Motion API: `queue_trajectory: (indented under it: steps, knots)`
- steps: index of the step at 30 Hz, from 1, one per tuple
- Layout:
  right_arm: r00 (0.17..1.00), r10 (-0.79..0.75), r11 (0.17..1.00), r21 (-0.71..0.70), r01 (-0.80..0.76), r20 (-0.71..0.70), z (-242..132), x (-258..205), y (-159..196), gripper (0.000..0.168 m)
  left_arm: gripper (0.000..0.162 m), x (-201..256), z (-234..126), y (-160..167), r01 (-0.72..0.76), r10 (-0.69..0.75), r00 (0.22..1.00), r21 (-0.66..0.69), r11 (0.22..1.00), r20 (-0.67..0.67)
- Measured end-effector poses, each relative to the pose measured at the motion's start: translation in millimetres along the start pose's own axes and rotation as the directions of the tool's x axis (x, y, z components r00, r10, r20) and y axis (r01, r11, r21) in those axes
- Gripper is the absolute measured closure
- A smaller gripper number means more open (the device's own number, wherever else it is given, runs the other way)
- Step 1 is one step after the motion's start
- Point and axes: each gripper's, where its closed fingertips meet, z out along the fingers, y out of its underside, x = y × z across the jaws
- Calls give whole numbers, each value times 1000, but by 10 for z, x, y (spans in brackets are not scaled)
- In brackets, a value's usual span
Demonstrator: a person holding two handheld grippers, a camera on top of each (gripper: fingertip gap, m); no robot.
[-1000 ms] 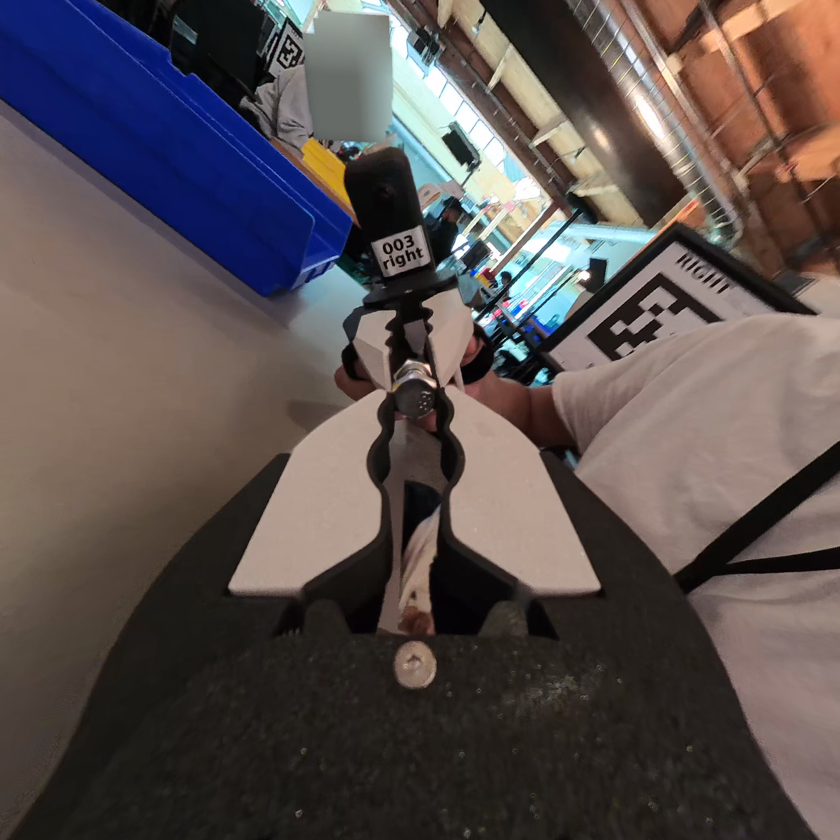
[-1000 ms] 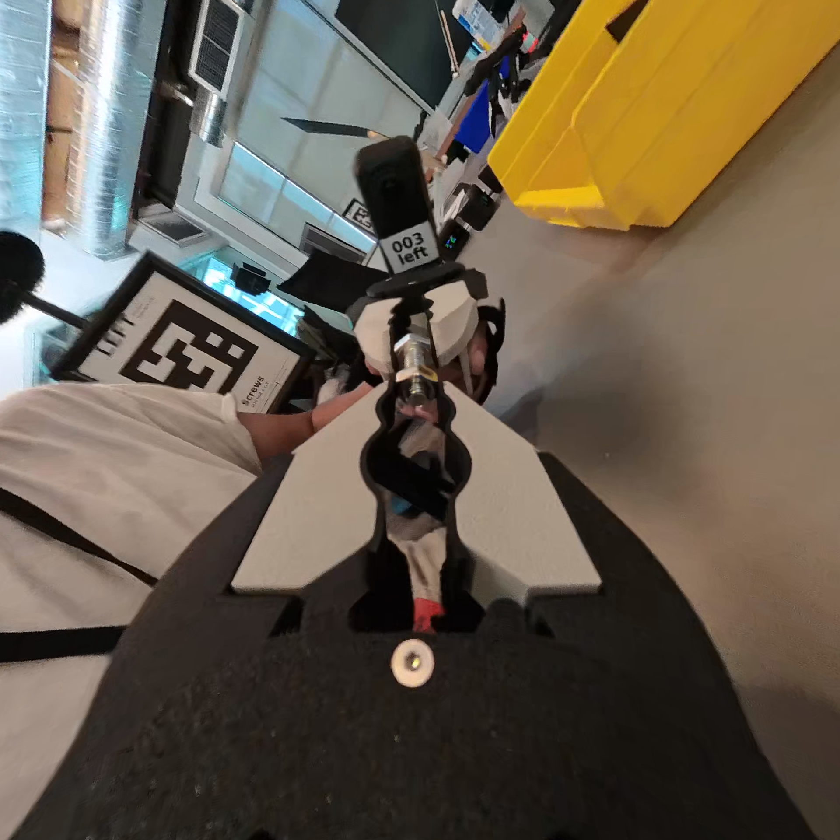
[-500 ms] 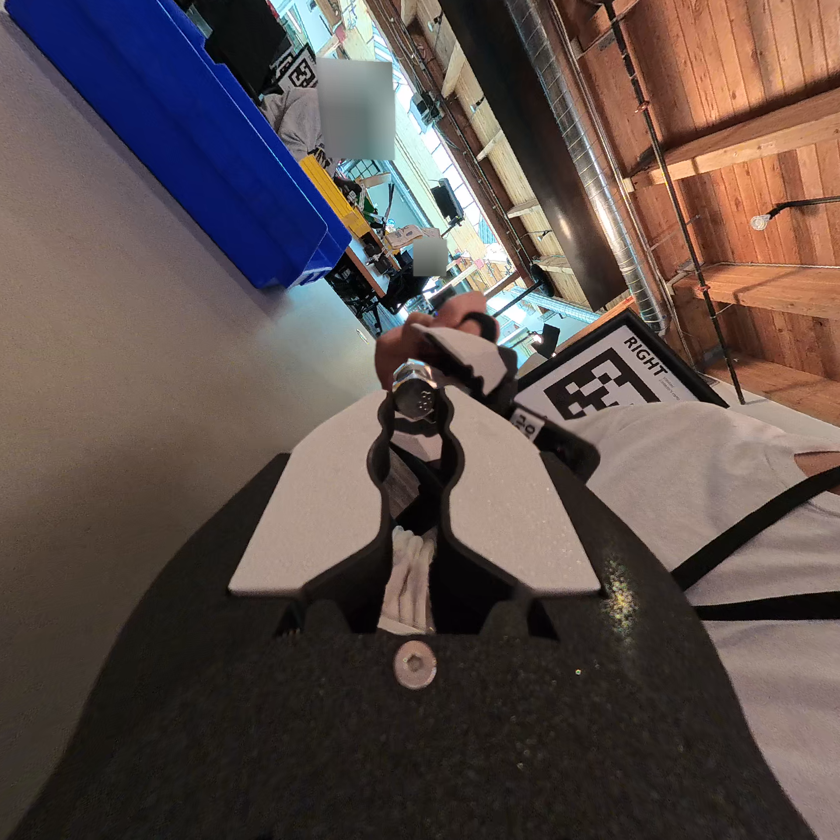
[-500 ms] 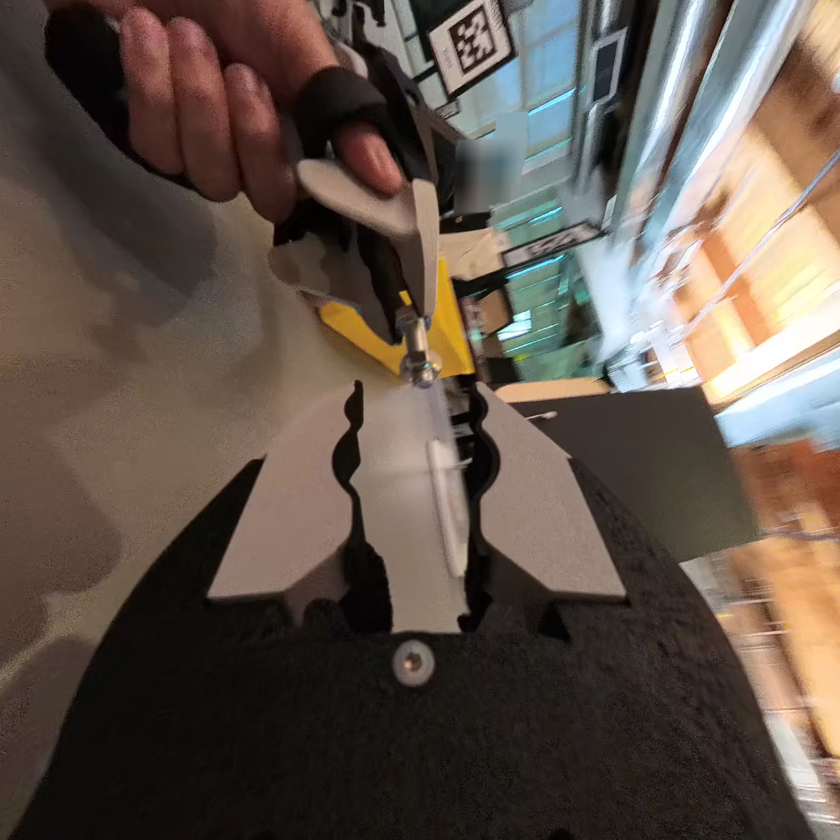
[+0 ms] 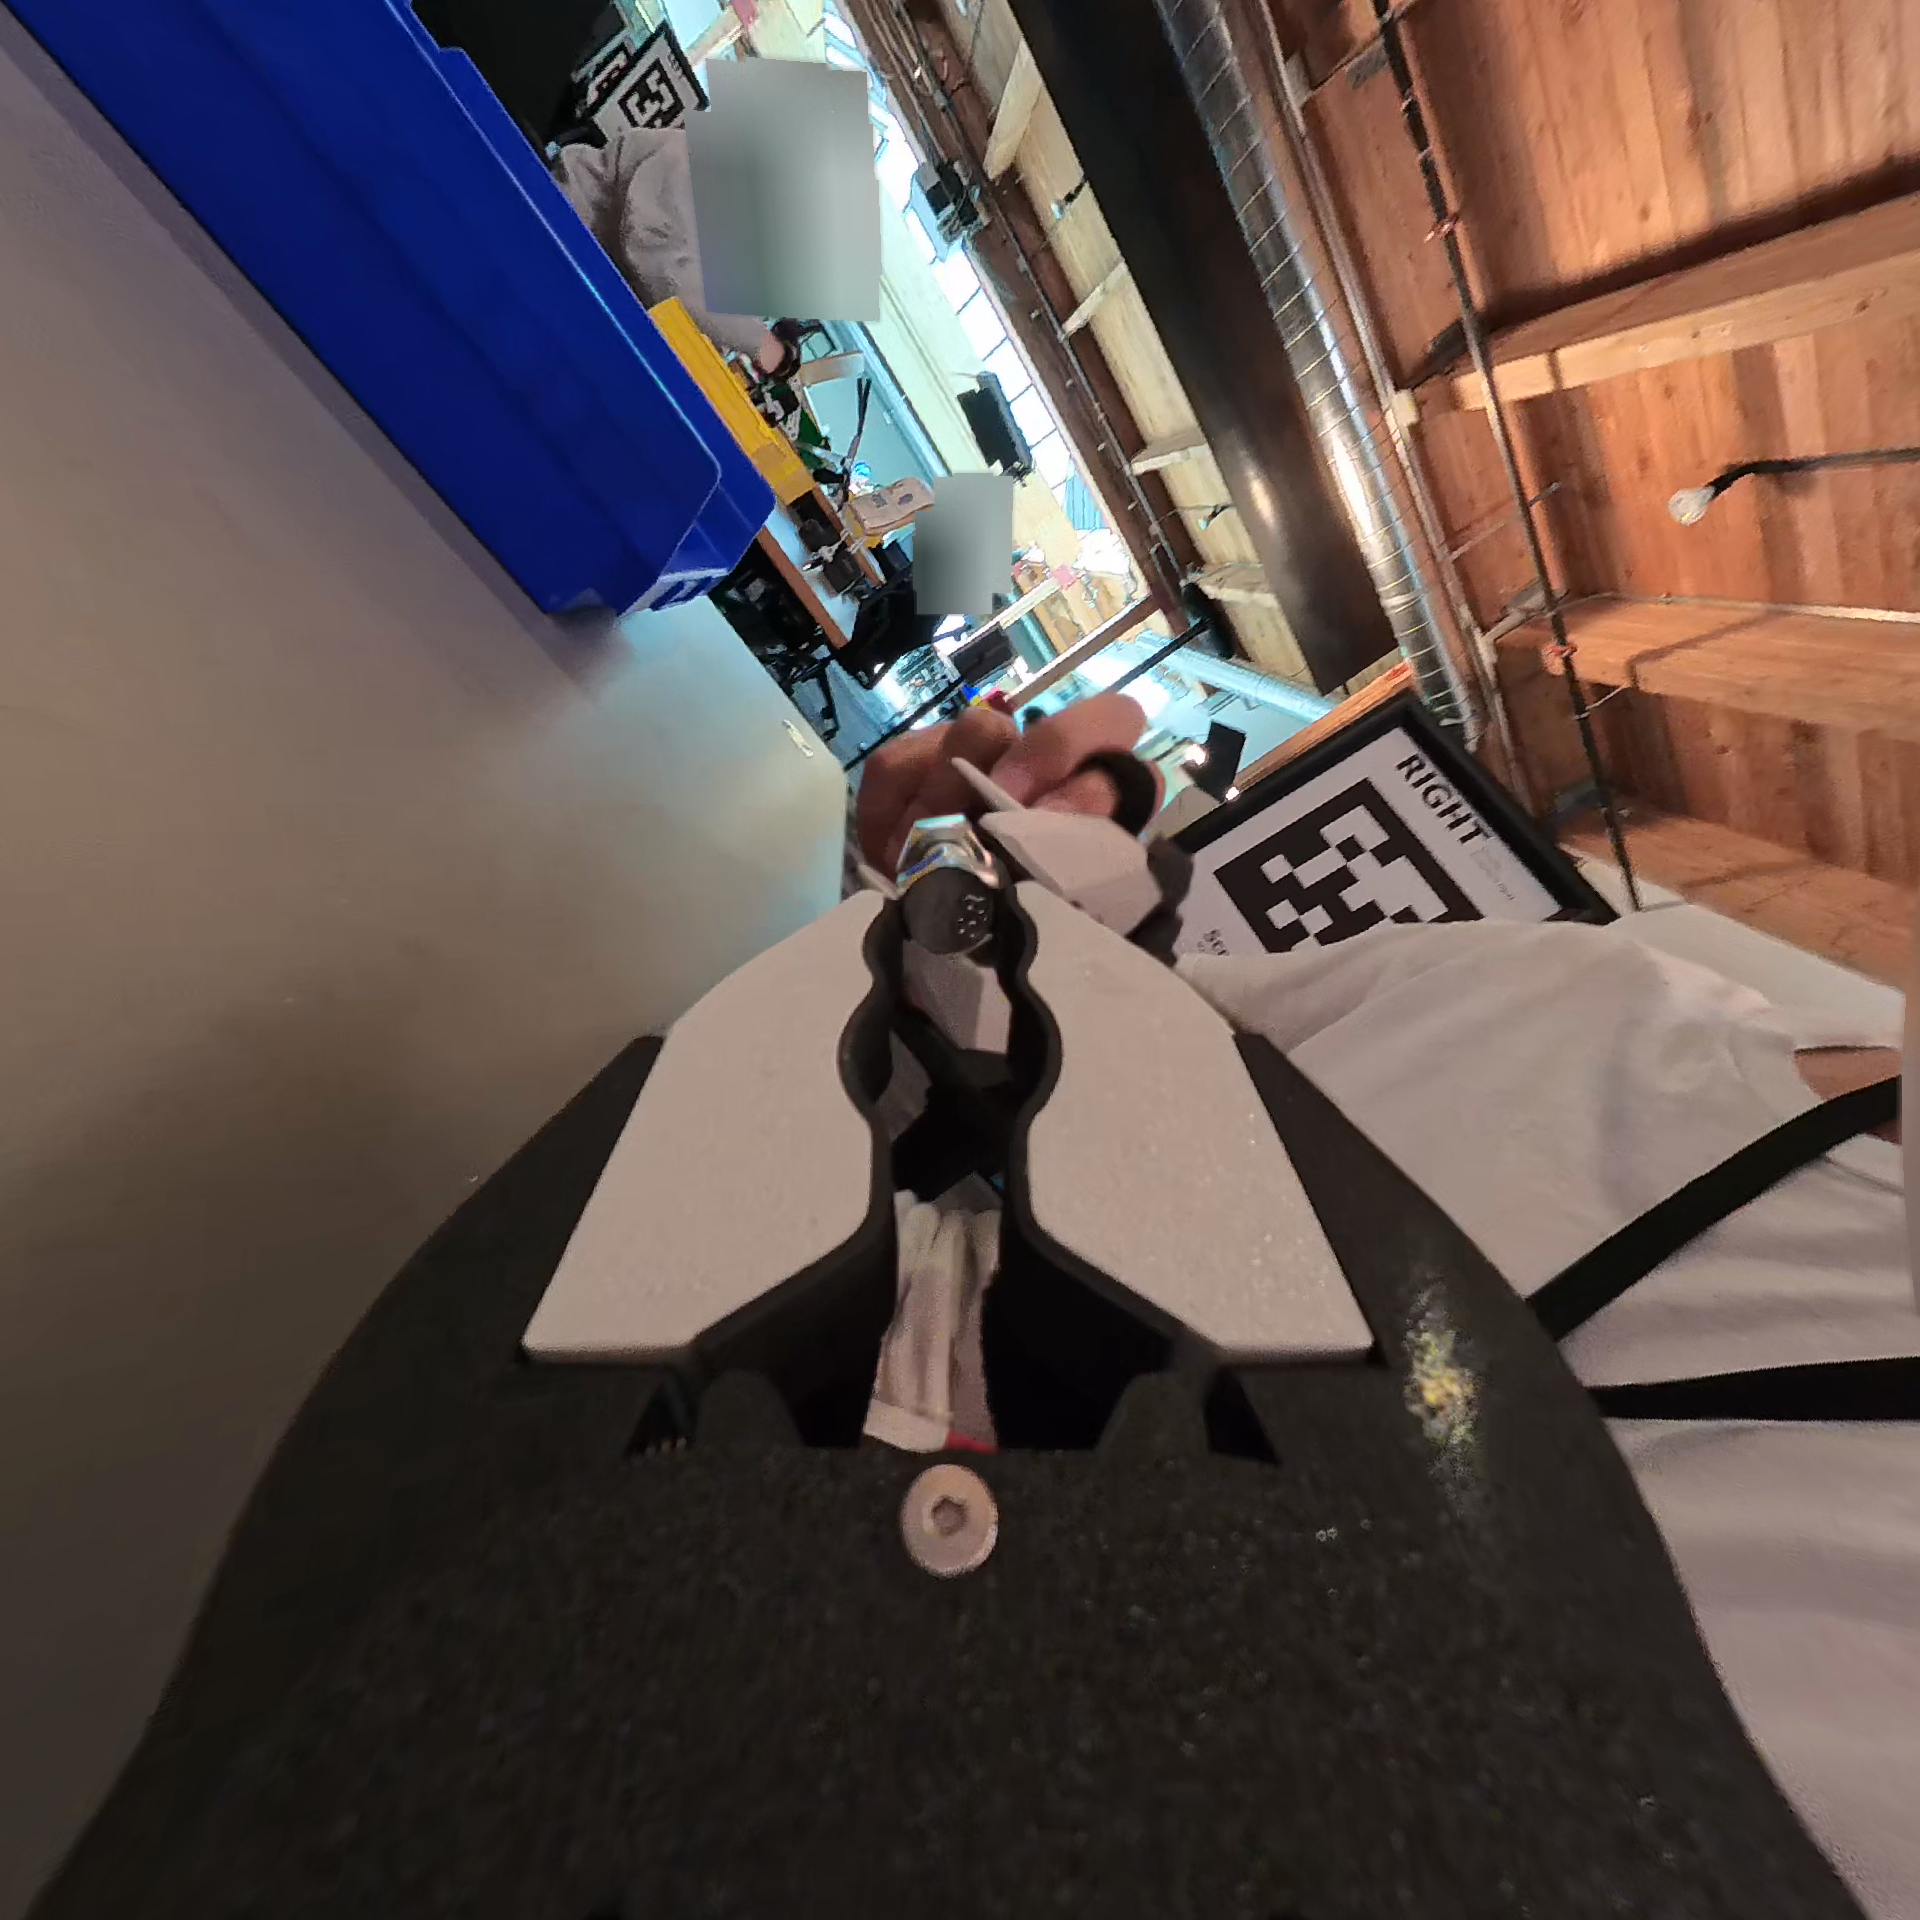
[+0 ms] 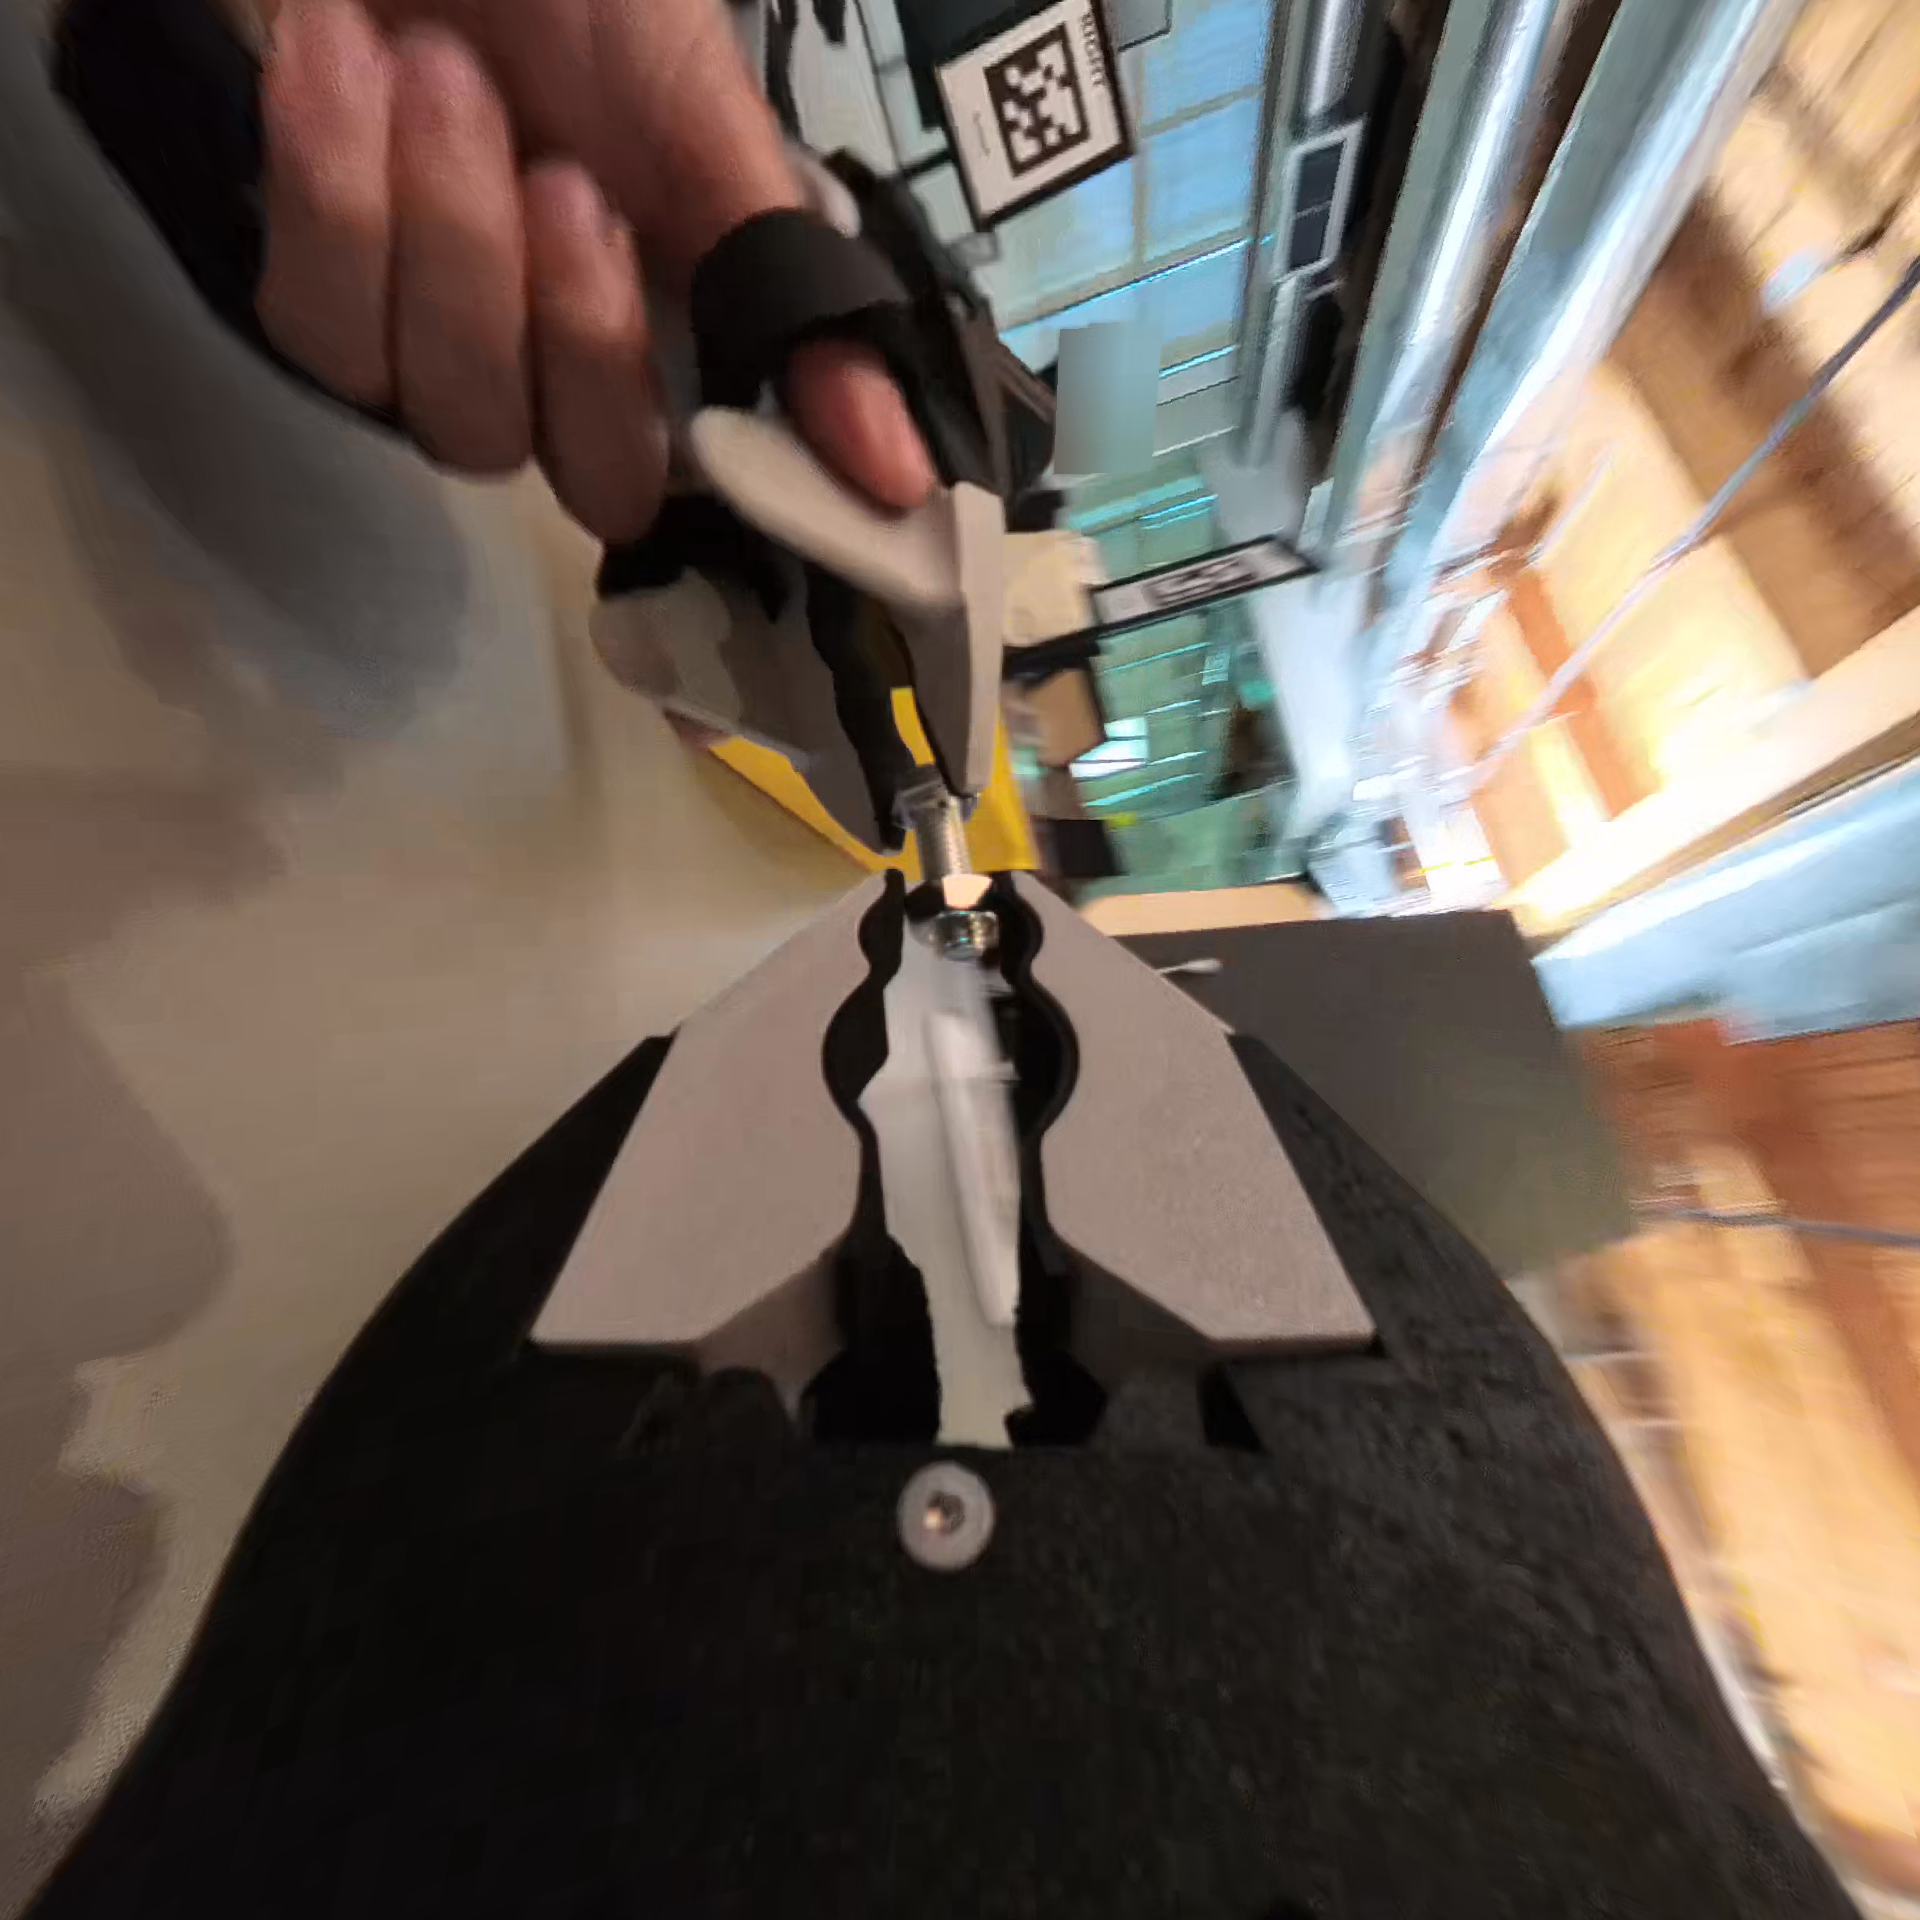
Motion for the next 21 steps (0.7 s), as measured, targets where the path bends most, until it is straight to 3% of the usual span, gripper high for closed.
queue_trajectory:
  steps: [2, 3, 5, 7, 9, 11, 13, 15, 16, 18, 20, 21]
  knots:
    - [943, 304, 951, 21, -309, 134, -12, -7, -18, 151, 145, 10, 0, 8, -29, 29, 1000, -16, 999, 6]
    - [867, 453, 885, 17, -466, 206, -21, 4, -28, 151, 146, 24, 5, 11, -39, 39, 999, -19, 999, 2]
    - [616, 703, 671, -46, -740, 356, -40, 16, -41, 151, 145, 44, 16, 26, -56, 56, 998, -32, 998, -5]
    - [286, 837, 396, -155, -905, 466, -59, 19, -42, 151, 145, 56, 31, 44, -79, 78, 997, -45, 996, -4]
    - [-47, 851, 122, -283, -951, 524, -80, 35, -36, 152, 145, 73, 56, 65, -105, 105, 995, -58, 993, -4]
    - [-318, 780, -109, -383, -917, 539, -97, 59, -44, 152, 145, 96, 76, 67, -136, 136, 991, -59, 989, -2]
    - [-531, 682, -290, -481, -827, 503, -96, 37, -33, 152, 145, 82, 76, 71, -168, 170, 985, -68, 983, 21]
    - [-686, 570, -420, -557, -716, 452, -93, 2, -35, 152, 145, 70, 65, 73, -186, 189, 981, -77, 980, 36]
    - [-732, 518, -458, -579, -674, 443, -94, 8, -44, 152, 145, 80, 62, 65, -189, 191, 981, -73, 979, 34]
    - [-727, 504, -471, -557, -684, 466, -96, 62, -45, 150, 145, 103, 55, 30, -182, 184, 983, -49, 982, 26]
    - [-577, 639, -350, -475, -807, 509, -86, 72, -23, 138, 145, 87, 24, -13, -157, 158, 987, -23, 987, 27]
    - [-435, 742, -228, -418, -879, 509, -67, 39, 10, 133, 145, 63, 2, -38, -140, 140, 990, -8, 990, 33]
